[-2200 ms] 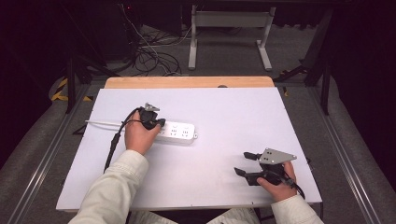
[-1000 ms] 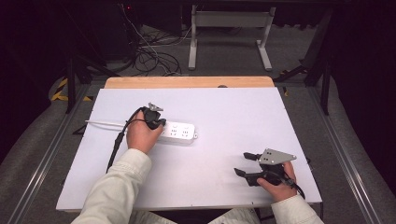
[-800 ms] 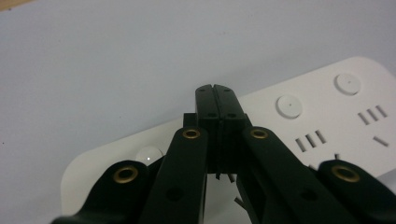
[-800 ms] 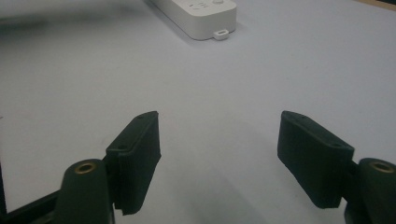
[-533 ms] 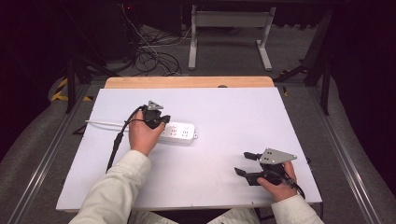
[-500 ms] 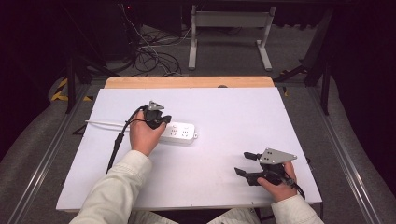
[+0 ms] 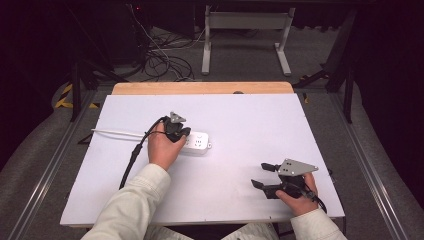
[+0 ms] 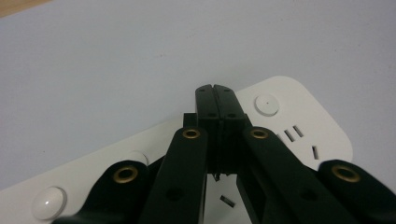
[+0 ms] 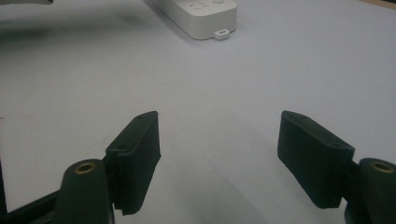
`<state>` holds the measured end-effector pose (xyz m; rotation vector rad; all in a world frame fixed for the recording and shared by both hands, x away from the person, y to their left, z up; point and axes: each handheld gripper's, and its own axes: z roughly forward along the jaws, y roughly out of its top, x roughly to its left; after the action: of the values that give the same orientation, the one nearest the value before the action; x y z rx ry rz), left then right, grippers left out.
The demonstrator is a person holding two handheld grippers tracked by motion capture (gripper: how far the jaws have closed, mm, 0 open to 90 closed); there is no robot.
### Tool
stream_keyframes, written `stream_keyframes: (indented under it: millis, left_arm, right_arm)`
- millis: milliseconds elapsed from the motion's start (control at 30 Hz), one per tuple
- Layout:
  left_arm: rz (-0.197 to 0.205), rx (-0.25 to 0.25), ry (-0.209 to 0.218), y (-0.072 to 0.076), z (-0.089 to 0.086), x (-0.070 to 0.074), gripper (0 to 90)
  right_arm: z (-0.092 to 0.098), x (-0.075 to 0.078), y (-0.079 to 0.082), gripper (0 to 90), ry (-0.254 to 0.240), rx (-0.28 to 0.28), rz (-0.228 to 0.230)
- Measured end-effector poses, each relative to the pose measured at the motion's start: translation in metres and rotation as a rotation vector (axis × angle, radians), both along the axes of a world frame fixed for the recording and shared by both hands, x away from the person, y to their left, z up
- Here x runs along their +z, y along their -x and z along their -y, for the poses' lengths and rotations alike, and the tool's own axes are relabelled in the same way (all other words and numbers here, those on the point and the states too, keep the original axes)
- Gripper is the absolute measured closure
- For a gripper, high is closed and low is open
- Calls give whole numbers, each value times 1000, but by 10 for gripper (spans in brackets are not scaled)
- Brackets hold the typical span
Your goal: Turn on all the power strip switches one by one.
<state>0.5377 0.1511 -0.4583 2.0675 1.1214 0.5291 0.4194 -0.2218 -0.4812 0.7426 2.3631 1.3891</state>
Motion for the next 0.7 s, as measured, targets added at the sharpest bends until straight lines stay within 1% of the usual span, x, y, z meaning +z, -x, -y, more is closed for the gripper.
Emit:
stream_keyframes:
  millis: [33, 100, 133, 267, 367, 500, 567, 667, 700]
  left_arm:
    - [-4, -4, -5, 0, 0, -1, 900]
    - [-2, 4, -11, 0, 0, -2, 900]
    - [-7, 6, 5, 0, 0, -3, 900]
    - [2, 4, 12, 0, -1, -4, 900]
    - [11, 2, 3, 1, -1, -5, 900]
    - [8, 4, 4, 1, 0, -5, 900]
    - [13, -2, -7, 1, 0, -6, 900]
    - [6, -2, 2, 0, -1, -6, 900]
    - [-7, 0, 8, 0, -2, -6, 900]
  right_arm:
    - [0, 0, 0, 307, 0, 0, 0]
    - [0, 0, 0, 307, 1, -1, 1]
    - [0, 0, 0, 307, 1, -2, 1]
    - [0, 0, 0, 307, 0, 0, 0]
    - [0, 0, 0, 307, 1, -1, 0]
    - [0, 0, 0, 307, 4, -1, 2]
    - [0, 0, 1, 307, 4, 1, 3]
    - [0, 0, 1, 307, 4, 0, 2]
    - [0, 0, 1, 307, 4, 0, 2]
